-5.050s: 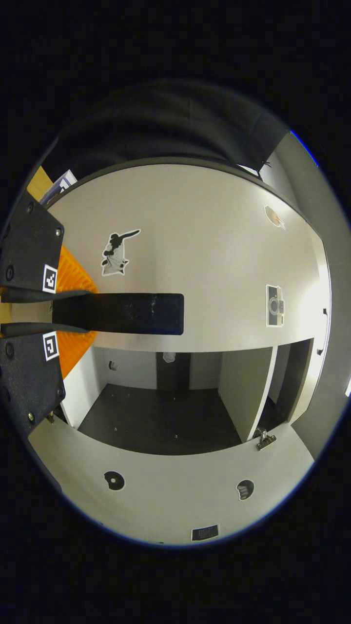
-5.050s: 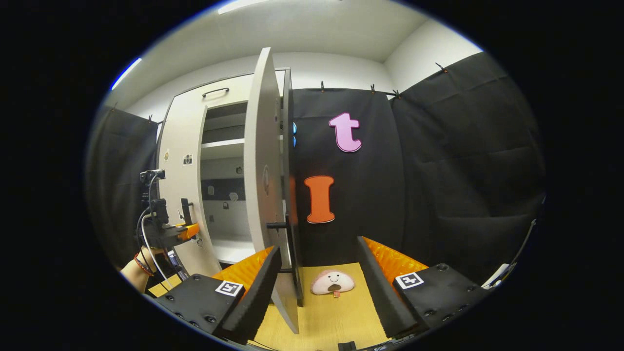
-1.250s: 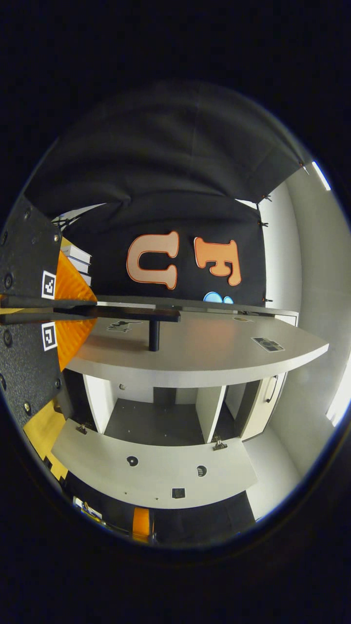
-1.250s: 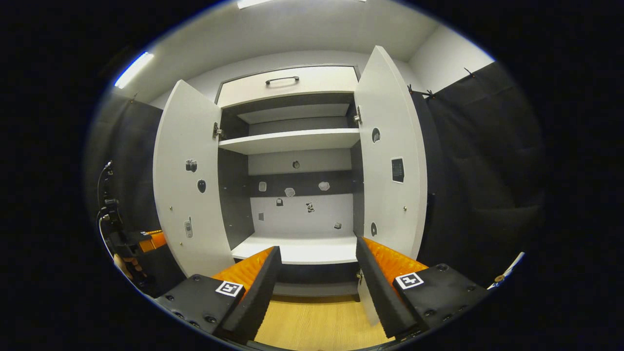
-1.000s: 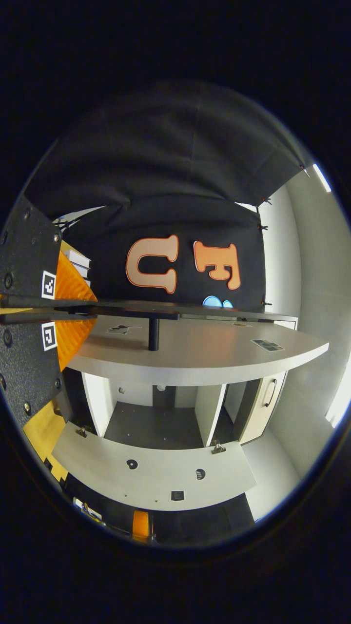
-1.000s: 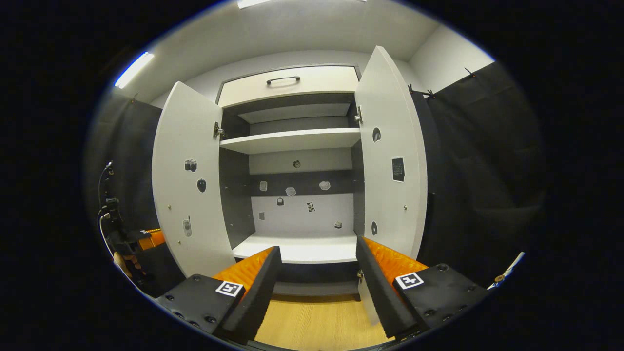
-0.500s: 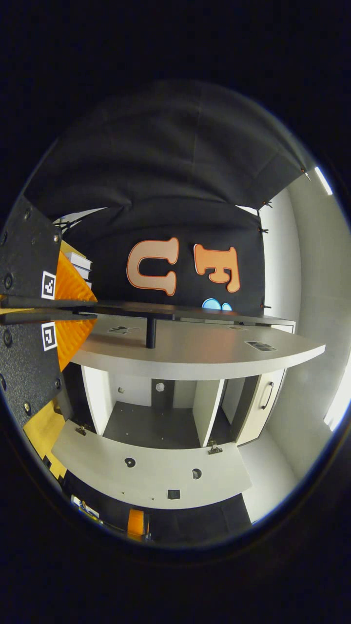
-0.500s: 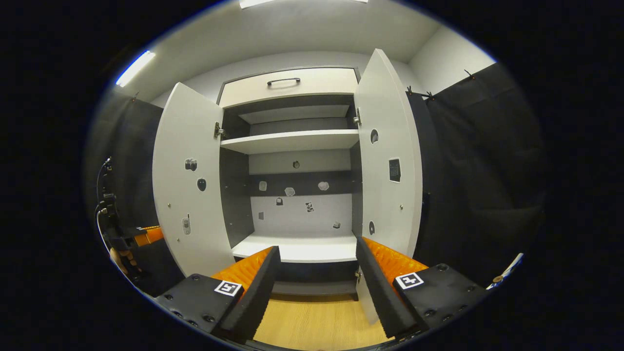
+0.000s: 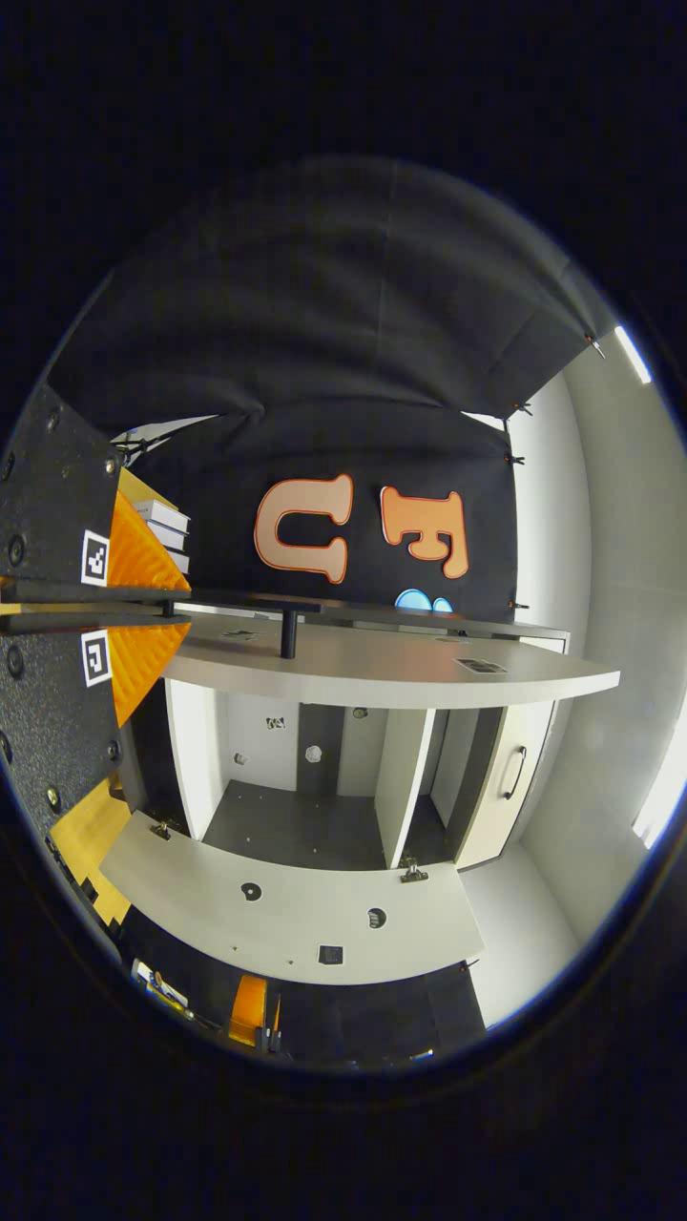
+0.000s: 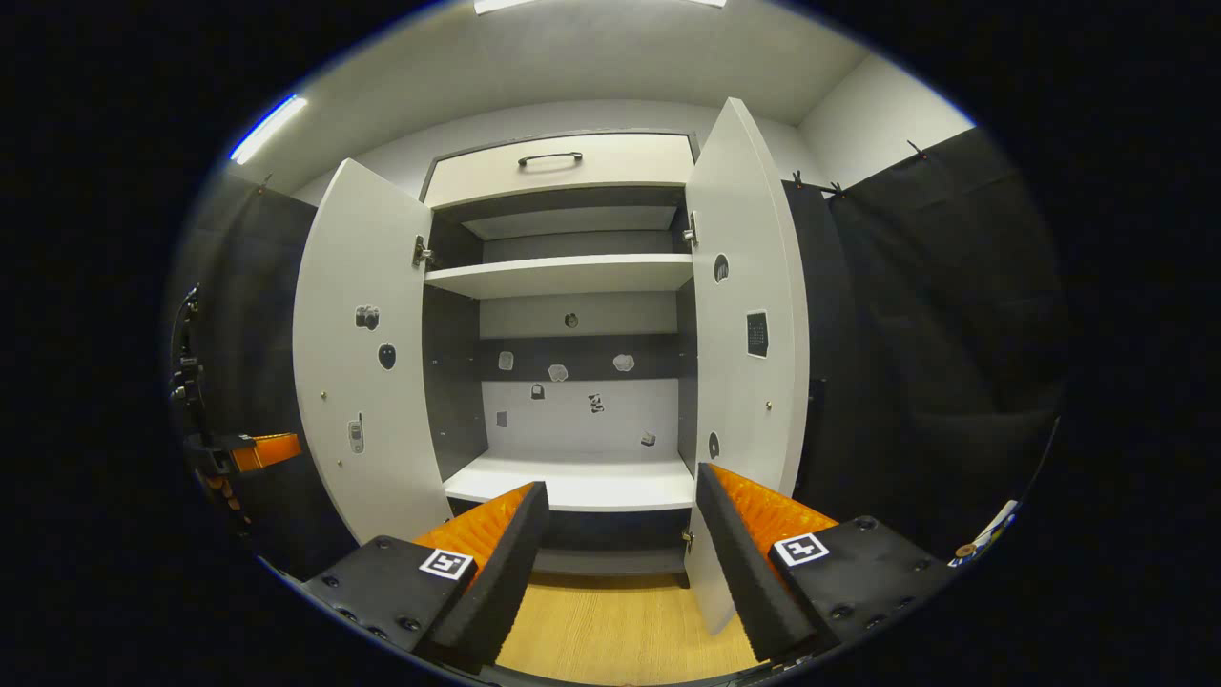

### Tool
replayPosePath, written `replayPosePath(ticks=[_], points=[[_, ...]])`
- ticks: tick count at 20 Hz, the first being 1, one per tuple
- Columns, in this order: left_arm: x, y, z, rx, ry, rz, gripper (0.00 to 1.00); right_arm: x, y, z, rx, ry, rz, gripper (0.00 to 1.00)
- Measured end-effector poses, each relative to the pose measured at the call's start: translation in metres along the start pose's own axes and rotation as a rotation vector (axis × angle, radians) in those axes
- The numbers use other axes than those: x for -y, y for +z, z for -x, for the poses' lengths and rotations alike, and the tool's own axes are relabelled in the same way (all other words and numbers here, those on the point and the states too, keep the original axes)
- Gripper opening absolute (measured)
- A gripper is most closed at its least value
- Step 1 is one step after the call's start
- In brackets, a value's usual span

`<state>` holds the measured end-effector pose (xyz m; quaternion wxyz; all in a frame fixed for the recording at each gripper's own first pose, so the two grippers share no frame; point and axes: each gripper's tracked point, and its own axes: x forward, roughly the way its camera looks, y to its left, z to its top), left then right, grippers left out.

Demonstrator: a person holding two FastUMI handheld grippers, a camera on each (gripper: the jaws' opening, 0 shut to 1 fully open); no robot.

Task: Open the right door of the double-door shoe cabinet with the right hand, and open the left door with the left hand.

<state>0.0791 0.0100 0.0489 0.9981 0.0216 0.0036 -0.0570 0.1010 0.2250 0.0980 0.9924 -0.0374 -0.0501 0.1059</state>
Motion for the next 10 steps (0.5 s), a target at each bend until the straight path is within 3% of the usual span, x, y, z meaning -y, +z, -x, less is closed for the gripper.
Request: replayPosePath(ticks=[5,7,10], points=[[0.016,0.021,0.017,0.014,0.011,-0.019,0.04,0.007,0.001,0.002,0.007,-0.011,0.004,0.99],[0.025,0.025,0.021,0.023,0.004,-0.045,0.25,0.012,0.001,0.001,0.015,-0.025,0.016,0.99],[0.035,0.016,0.019,-0.003,0.014,-0.048,0.83,0.02,-0.003,0.0,0.009,-0.036,0.018,0.99]])
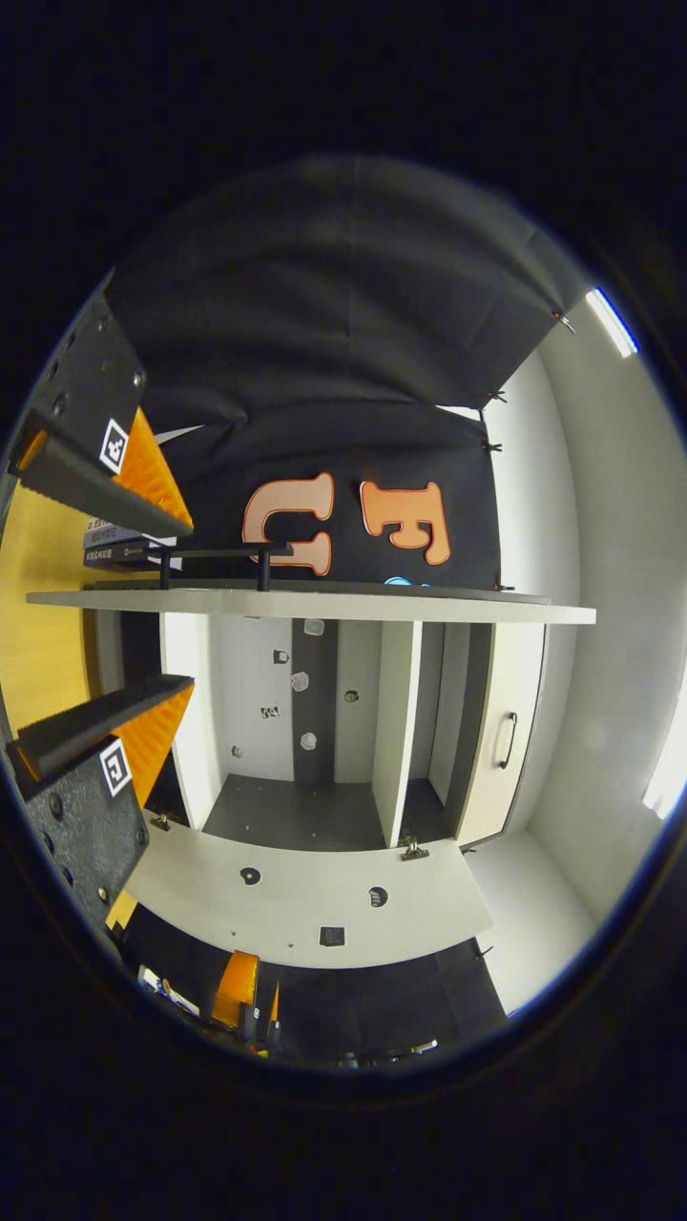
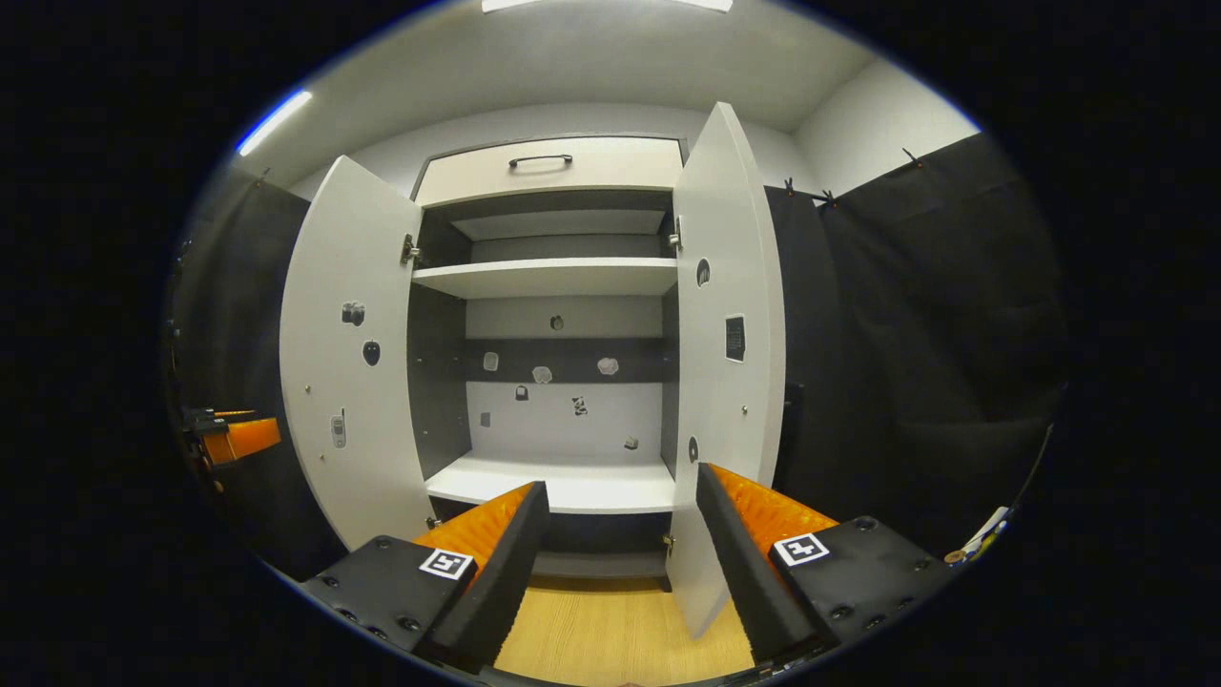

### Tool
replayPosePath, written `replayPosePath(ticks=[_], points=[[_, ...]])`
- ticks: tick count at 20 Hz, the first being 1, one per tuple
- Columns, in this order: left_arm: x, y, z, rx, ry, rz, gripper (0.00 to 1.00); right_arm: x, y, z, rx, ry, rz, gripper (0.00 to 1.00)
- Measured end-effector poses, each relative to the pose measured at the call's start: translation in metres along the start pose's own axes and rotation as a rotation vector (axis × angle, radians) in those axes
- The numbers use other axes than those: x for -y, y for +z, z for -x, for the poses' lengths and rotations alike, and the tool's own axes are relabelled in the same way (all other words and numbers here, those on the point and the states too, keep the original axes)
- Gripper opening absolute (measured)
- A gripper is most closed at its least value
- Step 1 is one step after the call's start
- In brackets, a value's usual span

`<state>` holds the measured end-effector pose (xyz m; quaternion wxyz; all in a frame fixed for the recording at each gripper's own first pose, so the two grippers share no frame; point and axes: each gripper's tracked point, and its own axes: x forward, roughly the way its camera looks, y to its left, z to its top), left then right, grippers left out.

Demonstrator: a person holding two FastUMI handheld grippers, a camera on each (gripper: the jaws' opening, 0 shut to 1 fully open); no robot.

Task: Open the right door of the double-door shoe cabinet with the right hand, and open the left door with the left hand.

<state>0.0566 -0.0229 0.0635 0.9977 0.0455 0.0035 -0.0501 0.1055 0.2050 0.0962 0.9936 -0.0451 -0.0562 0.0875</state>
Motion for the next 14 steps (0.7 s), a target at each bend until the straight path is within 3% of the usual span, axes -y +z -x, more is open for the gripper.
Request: replayPosePath(ticks=[1,5,12,14], points=[[0.006,-0.003,-0.001,-0.009,-0.001,0.011,0.9,0.002,-0.001,0.001,-0.003,0.008,-0.001,0.98],[0.028,-0.002,0.003,-0.007,0.023,0.037,0.95,0.023,0.0,0.005,-0.007,0.003,0.029,0.98],[0.058,0.006,0.013,-0.002,0.025,0.014,0.93,0.046,0.0,0.02,-0.016,0.009,0.026,0.97],[0.067,0.008,0.014,0.008,0.015,0.012,0.96,0.049,-0.002,0.022,-0.027,0.012,0.029,0.97]])
